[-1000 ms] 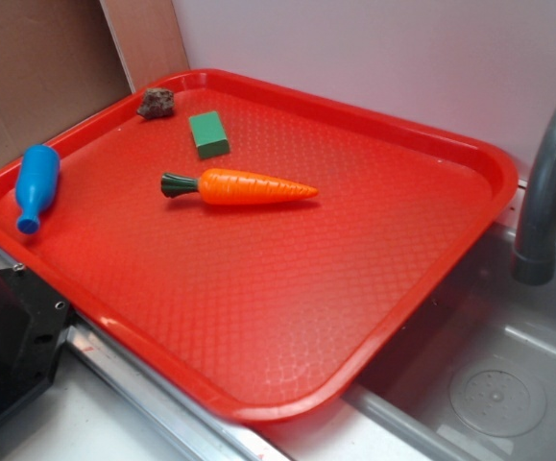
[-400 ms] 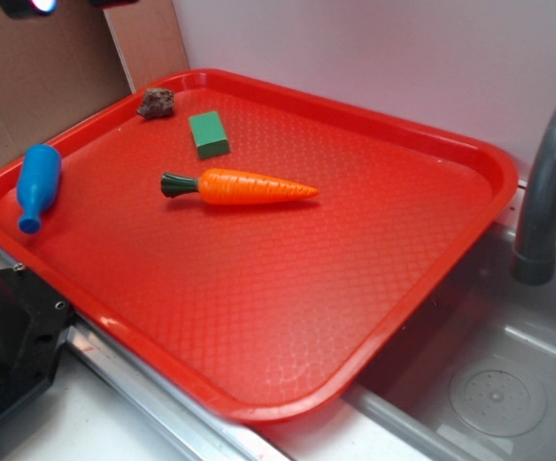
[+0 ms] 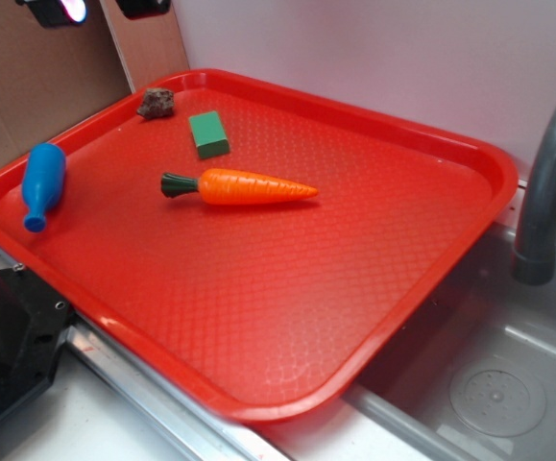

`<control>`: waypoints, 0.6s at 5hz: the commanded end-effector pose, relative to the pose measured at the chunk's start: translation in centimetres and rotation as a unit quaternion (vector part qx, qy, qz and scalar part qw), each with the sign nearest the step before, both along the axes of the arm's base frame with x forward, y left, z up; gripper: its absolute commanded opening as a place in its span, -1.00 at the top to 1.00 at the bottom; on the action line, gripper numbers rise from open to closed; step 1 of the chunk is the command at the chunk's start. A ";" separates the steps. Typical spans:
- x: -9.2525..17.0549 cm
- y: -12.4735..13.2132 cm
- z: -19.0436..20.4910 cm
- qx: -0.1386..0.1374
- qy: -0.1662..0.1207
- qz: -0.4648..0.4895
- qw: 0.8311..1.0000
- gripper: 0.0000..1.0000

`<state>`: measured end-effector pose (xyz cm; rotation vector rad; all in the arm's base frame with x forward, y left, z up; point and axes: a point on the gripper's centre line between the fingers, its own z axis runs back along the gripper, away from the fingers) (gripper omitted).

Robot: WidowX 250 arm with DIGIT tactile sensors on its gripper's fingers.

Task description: Grab the rock.

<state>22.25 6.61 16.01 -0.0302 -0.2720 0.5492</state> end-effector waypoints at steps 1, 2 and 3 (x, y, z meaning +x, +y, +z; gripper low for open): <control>0.0 0.8 0.8 0.005 -0.010 0.005 1.000 -1.00; 0.3 2.3 -0.3 0.018 -0.009 0.047 0.999 -1.00; 2.3 4.4 -2.4 0.023 0.006 0.055 0.998 -1.00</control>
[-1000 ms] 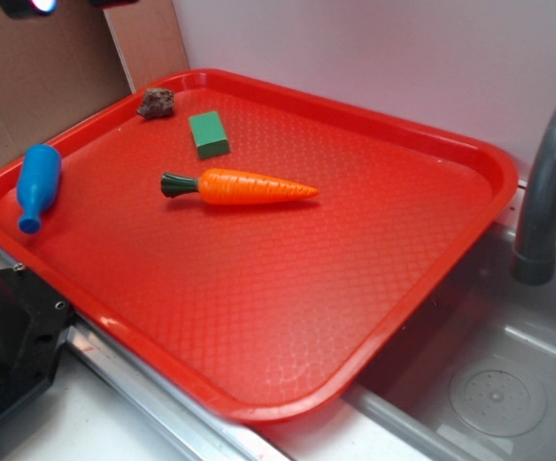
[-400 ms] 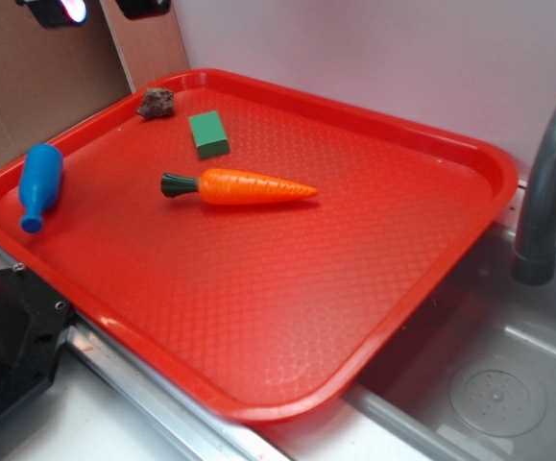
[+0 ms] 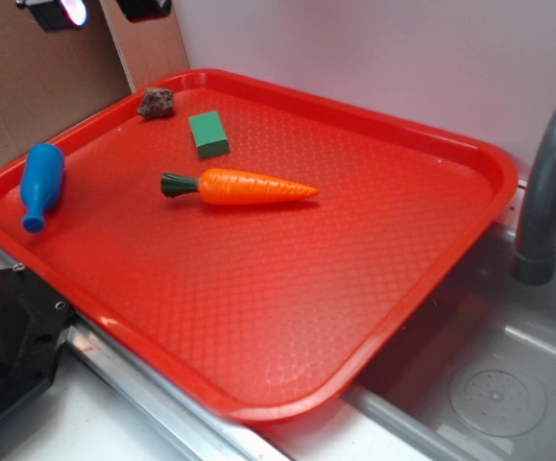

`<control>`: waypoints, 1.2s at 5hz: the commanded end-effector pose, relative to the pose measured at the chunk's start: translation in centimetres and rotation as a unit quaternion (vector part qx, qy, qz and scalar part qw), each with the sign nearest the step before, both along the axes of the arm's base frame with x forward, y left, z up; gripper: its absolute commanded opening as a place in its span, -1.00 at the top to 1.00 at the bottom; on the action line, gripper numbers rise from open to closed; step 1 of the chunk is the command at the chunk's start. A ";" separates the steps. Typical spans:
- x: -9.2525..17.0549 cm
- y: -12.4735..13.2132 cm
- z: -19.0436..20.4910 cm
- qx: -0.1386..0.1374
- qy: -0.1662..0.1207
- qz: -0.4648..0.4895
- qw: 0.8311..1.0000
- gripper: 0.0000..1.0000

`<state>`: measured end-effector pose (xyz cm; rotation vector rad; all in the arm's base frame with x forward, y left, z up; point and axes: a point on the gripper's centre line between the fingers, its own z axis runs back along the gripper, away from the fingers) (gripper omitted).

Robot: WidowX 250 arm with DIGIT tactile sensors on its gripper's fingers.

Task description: Grab the rock.

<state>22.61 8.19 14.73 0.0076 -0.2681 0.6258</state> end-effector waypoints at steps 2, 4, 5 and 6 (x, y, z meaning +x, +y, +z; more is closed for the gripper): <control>6.8 6.9 -6.3 0.019 0.014 0.023 0.999 -1.00; 8.5 7.0 -8.9 0.008 0.032 0.021 0.999 -1.00; 7.4 6.8 -9.2 0.032 0.058 0.050 0.997 -1.00; 5.8 6.3 -8.0 0.046 0.054 0.067 0.995 -1.00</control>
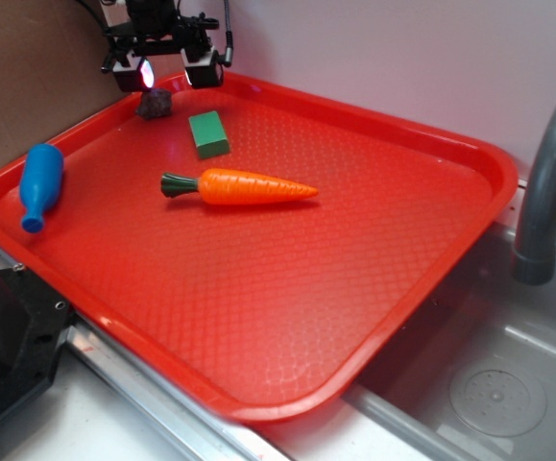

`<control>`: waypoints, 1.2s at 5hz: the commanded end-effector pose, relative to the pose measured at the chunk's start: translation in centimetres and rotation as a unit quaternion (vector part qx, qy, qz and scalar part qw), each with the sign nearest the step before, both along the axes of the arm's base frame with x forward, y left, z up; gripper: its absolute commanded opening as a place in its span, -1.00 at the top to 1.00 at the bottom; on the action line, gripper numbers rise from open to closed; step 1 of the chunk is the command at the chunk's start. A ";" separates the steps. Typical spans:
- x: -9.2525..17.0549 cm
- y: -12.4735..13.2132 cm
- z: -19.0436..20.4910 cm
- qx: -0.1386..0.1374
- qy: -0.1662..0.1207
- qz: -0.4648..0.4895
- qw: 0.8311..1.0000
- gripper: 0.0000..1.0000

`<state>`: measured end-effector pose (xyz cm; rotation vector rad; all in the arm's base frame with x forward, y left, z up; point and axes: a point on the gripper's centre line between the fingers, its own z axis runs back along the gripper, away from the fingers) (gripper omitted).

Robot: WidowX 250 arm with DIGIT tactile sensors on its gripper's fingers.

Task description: Grab the rock.

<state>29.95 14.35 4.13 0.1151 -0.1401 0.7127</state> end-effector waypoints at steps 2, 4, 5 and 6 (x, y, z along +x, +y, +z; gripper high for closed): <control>-3.9 -0.1 3.6 0.034 -0.022 0.031 0.999 -1.00; -3.9 1.1 1.6 -0.002 0.004 0.027 1.000 -1.00; -3.9 2.0 0.8 -0.014 0.009 0.032 0.999 -1.00; -3.2 2.1 -0.5 -0.024 0.029 0.028 0.999 -1.00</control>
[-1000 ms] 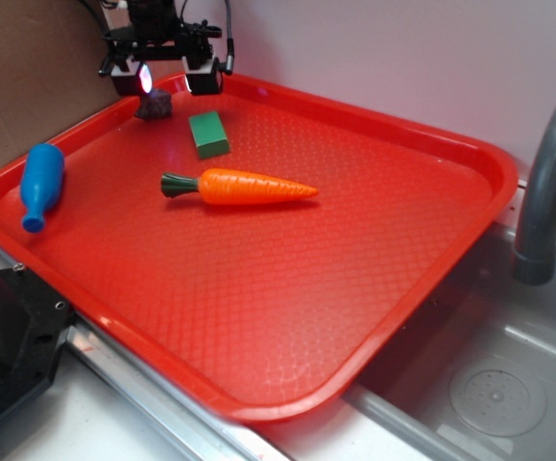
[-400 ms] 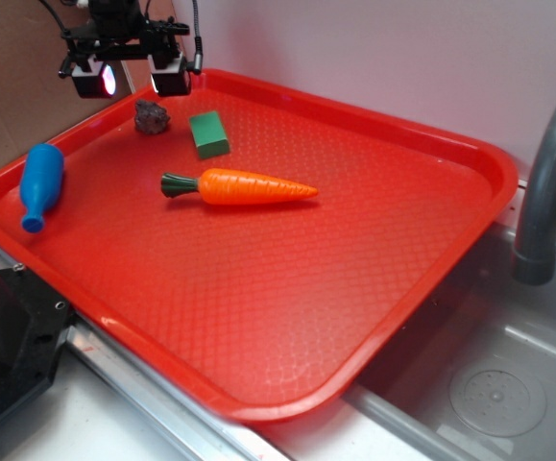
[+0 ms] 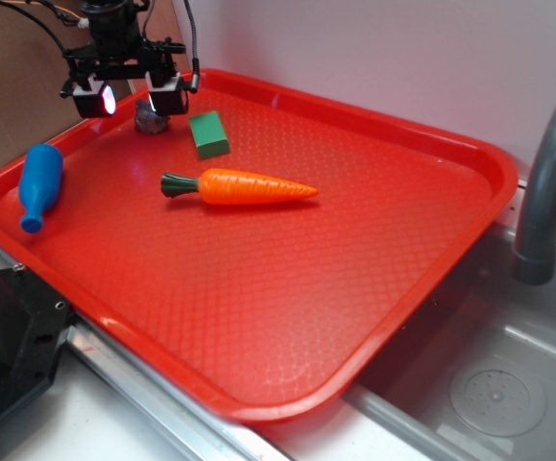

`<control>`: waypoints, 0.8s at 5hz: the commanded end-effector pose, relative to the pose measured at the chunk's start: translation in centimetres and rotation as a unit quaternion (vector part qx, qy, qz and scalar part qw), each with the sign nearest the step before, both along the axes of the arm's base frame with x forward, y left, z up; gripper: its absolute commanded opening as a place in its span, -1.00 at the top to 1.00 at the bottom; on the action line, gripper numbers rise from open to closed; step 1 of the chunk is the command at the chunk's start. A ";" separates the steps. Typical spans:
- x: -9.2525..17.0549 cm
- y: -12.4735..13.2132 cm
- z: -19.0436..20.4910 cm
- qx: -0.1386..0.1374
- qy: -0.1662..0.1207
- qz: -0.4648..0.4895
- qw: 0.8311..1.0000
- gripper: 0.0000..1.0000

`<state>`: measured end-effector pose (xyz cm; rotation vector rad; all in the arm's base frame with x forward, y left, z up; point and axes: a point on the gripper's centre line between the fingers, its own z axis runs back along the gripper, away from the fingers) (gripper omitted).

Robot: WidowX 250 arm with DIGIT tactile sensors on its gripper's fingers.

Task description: Grab the rock.

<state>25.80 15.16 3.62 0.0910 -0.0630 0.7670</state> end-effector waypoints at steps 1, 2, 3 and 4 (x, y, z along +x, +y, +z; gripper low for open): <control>1.5 1.1 -1.0 0.000 0.007 -0.001 1.000 -1.00; 1.5 0.6 -0.9 -0.004 0.003 0.000 1.000 1.00; 1.4 0.4 -0.8 -0.001 -0.002 0.006 1.000 1.00; 0.8 -0.3 0.6 0.004 0.001 0.001 1.000 1.00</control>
